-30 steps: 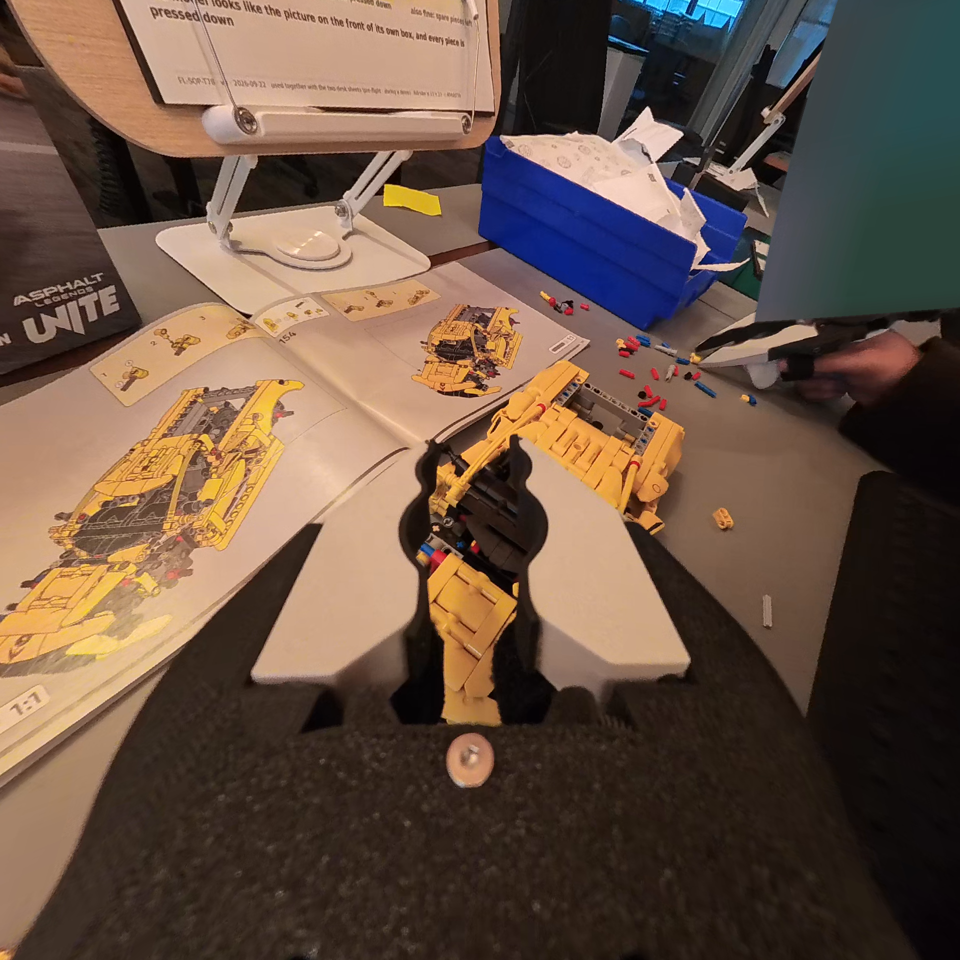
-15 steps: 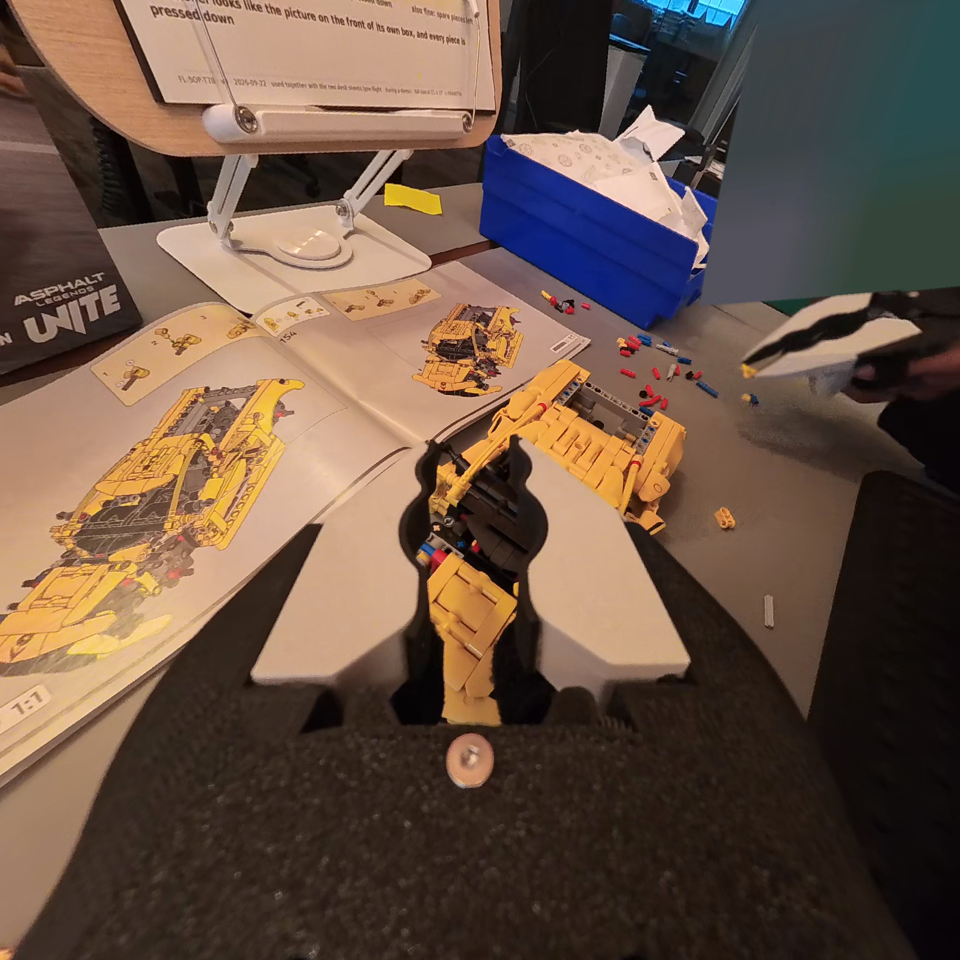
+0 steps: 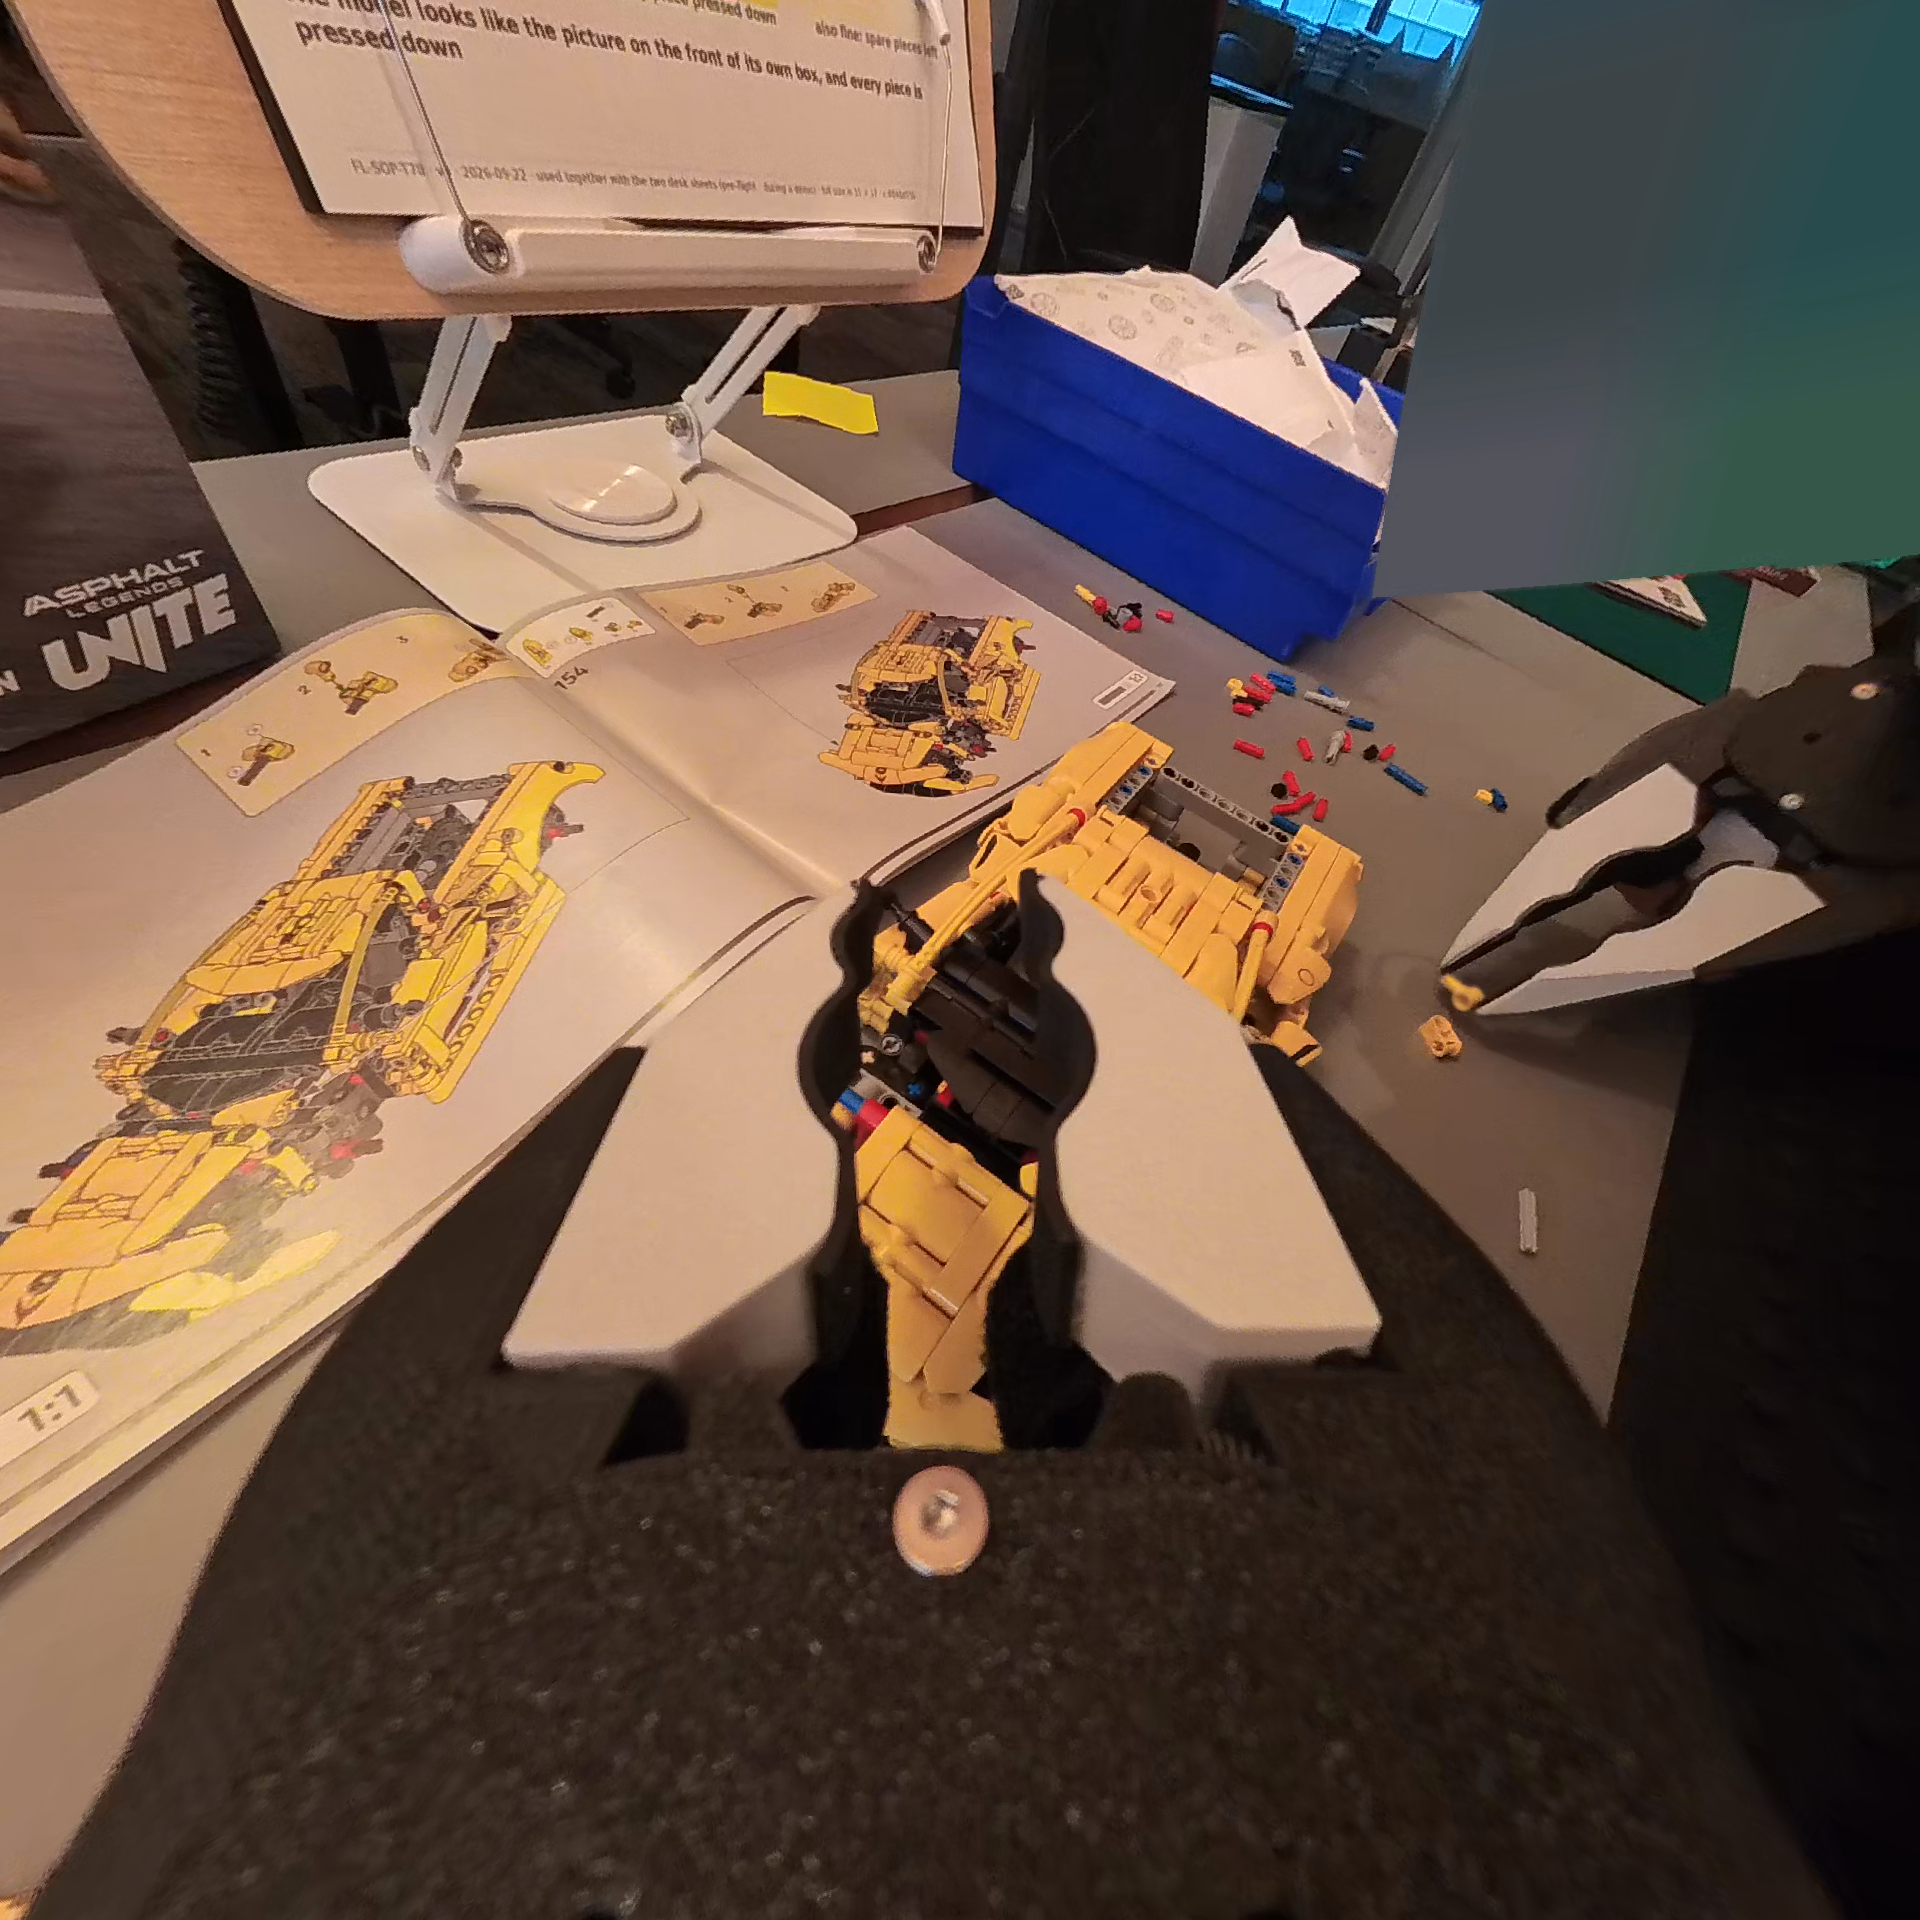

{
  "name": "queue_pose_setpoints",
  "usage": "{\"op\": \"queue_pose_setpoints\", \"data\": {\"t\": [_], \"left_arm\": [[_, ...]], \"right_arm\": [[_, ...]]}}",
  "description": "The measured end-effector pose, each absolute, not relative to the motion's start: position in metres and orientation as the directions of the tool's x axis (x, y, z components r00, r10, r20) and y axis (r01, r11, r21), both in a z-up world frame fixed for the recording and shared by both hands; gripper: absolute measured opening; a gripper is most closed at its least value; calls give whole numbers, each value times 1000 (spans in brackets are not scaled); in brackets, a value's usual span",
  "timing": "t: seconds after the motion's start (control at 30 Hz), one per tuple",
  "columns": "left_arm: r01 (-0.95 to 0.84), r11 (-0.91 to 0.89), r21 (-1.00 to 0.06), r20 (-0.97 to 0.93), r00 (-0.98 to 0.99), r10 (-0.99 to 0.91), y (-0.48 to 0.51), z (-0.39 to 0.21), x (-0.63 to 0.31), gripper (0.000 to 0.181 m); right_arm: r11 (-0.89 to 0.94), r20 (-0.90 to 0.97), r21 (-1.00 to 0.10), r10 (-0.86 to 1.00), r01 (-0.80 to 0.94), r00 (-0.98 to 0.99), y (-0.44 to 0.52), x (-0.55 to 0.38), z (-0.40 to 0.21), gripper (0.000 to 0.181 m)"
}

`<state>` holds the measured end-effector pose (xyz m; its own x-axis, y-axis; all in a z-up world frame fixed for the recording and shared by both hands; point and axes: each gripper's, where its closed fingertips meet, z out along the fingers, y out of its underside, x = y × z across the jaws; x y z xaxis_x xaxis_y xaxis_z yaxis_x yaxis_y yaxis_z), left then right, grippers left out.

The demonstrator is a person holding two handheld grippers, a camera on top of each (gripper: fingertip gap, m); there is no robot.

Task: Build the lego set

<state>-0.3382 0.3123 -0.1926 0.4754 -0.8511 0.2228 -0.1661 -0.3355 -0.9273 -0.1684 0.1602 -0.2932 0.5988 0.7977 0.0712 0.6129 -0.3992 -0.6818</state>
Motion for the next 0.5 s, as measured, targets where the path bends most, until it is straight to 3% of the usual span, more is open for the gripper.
{"op": "queue_pose_setpoints", "data": {"t": [0.33,0.5], "left_arm": [[-194,-323,-926,191,499,-845,315,-200,-338,27],[-201,-276,-940,137,517,-845,313,-194,-338,25]], "right_arm": [[-426,49,-687,781,588,623,163,-168,-303,16],[-416,82,-710,753,568,653,164,-172,-289,29]]}}
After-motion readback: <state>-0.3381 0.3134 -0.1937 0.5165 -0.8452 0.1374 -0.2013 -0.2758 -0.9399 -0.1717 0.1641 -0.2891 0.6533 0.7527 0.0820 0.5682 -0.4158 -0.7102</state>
